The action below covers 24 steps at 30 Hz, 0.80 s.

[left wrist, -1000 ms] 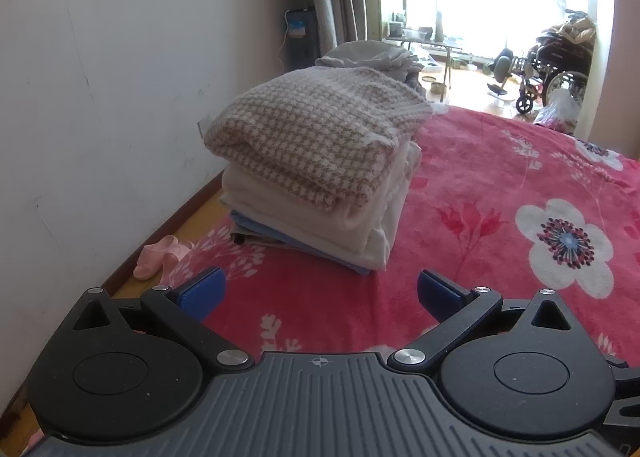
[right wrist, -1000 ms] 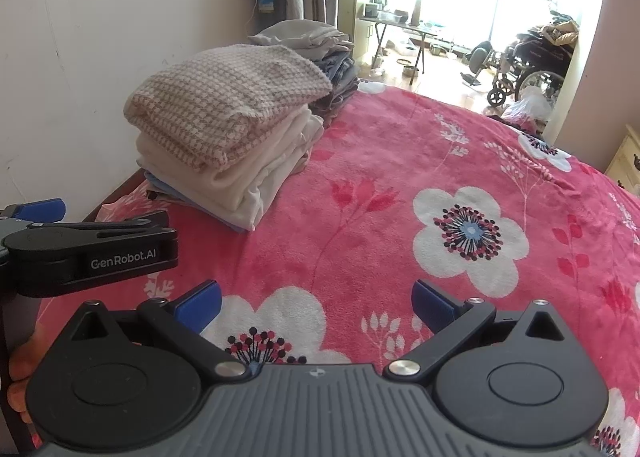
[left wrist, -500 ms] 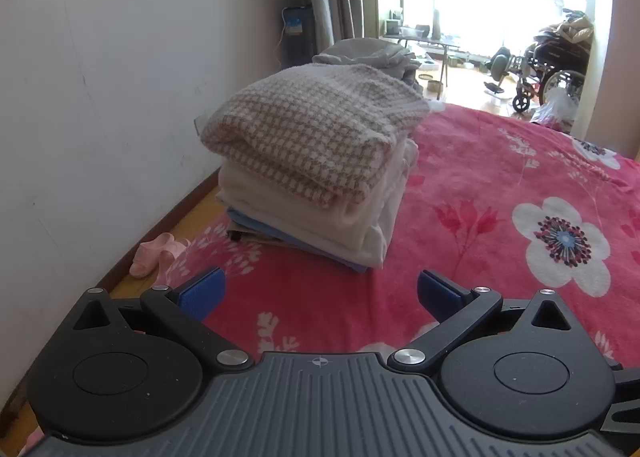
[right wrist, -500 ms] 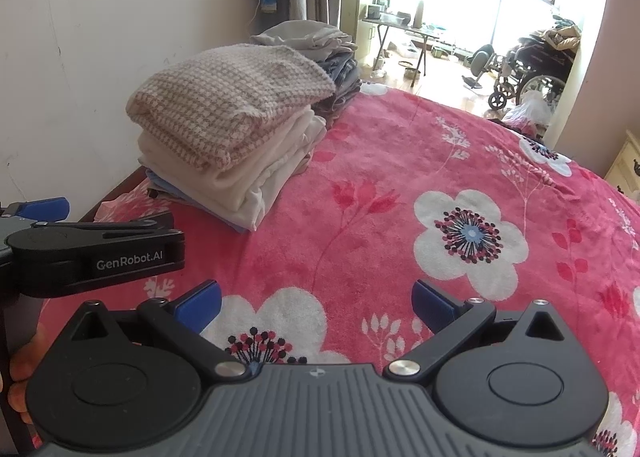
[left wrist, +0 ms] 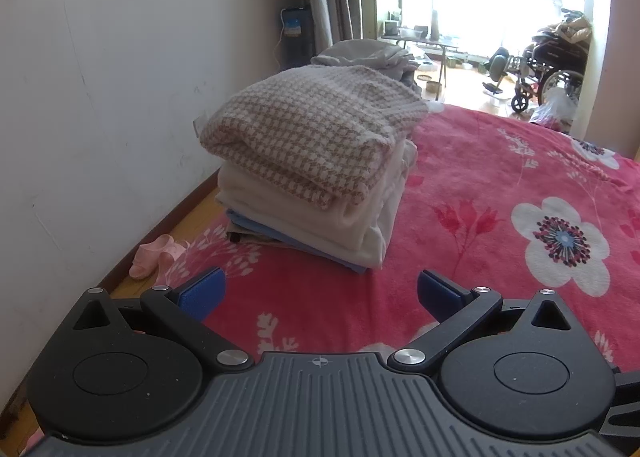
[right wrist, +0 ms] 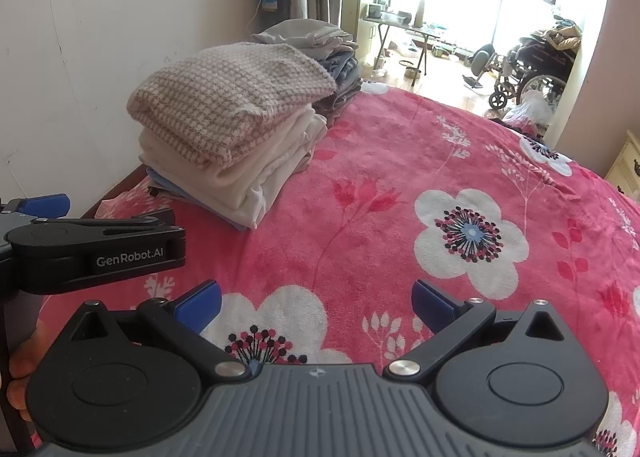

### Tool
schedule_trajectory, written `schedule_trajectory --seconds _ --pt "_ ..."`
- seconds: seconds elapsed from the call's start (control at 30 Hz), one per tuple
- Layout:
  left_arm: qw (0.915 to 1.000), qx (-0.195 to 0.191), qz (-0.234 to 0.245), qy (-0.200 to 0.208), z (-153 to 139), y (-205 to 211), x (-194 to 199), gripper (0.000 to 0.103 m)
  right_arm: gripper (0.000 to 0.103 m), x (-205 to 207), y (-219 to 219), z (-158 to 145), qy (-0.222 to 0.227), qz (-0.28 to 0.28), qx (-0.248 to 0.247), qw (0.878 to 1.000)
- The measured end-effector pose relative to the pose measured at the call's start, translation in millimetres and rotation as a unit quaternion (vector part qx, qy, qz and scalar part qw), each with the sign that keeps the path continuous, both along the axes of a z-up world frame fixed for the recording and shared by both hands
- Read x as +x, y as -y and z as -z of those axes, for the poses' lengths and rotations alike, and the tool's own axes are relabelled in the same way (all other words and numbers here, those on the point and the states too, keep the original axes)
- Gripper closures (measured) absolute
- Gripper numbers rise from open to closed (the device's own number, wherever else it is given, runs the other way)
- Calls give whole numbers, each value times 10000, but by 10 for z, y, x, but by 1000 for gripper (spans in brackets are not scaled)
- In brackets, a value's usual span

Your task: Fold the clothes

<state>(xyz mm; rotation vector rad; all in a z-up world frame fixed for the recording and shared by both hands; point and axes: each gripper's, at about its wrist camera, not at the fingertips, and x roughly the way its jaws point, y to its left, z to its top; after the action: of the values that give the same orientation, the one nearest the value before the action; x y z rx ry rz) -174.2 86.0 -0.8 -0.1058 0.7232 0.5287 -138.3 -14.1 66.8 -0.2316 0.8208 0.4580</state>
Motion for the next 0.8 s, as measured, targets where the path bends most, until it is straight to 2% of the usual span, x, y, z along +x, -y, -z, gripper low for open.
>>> schedule_trajectory --seconds 0.8 --pt "10000 -8 7 8 -4 3 -11 0 0 -6 0 5 -14 29 -10 10000"
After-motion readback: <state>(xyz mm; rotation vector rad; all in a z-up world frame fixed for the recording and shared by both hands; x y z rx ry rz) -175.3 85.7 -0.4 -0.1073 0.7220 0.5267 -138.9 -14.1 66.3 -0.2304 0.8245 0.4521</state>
